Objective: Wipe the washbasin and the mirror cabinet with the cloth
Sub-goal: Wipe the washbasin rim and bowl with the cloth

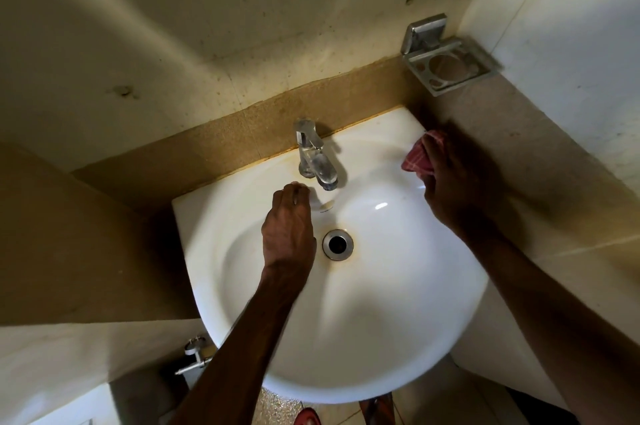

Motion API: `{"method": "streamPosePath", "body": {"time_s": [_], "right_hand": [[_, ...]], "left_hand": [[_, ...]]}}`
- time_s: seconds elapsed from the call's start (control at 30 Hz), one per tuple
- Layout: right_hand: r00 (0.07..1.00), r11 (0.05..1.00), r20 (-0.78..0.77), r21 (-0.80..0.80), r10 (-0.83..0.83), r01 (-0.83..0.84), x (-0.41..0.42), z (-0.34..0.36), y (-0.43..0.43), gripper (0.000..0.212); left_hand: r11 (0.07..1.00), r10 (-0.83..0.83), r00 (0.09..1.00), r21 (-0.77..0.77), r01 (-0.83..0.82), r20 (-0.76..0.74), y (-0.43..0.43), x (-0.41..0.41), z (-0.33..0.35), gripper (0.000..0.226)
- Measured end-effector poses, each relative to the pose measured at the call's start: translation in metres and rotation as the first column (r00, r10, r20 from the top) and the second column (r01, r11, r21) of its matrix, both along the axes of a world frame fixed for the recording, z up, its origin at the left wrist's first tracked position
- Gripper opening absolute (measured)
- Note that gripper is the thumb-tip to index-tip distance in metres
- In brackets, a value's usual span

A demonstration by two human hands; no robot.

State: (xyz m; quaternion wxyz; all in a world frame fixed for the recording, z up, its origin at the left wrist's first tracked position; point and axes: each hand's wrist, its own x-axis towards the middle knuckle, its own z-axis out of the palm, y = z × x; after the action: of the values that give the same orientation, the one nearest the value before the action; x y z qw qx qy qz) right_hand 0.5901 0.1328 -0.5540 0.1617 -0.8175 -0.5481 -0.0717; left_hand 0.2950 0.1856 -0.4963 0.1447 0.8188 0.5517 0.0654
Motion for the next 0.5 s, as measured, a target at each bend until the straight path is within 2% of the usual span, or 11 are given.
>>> {"method": "streamPosePath", "body": {"time_s": [0.17, 0.27, 0.37, 0.43, 0.5], "right_hand": [[0.984, 0.989, 0.142, -0.086, -0.107, 0.12, -0.018, -0.001, -0.03, 0.091], [0.984, 0.975, 0.139, -0.177, -0.11, 0.134, -0.029, -0.002, -0.072, 0.094], [0.984, 0.986, 0.168, -0.138, -0.065, 0.089, -0.048, 0.008, -0.11, 0.069], [0.987, 0.99, 0.152, -0.137, 0.048, -0.027, -0.068, 0.02, -0.129, 0.047], [0.985, 0.966, -0.071, -0.193, 0.159, -0.17, -0.098, 0.045, -0.143, 0.039]], "left_hand": [[1.0, -0.019, 0.999, -0.02, 0.018, -0.043, -0.001, 0.002, 0.001, 0.077], [0.996, -0.067, 0.994, -0.07, 0.061, -0.086, -0.001, 0.002, 0.008, 0.077], [0.973, -0.135, 0.985, -0.203, 0.111, -0.109, -0.009, -0.002, 0.024, 0.092], [0.949, -0.165, 0.98, -0.288, 0.128, -0.108, -0.03, -0.013, 0.039, 0.09], [0.932, -0.107, 0.994, -0.351, 0.089, -0.034, -0.059, -0.029, 0.055, 0.067]]}}
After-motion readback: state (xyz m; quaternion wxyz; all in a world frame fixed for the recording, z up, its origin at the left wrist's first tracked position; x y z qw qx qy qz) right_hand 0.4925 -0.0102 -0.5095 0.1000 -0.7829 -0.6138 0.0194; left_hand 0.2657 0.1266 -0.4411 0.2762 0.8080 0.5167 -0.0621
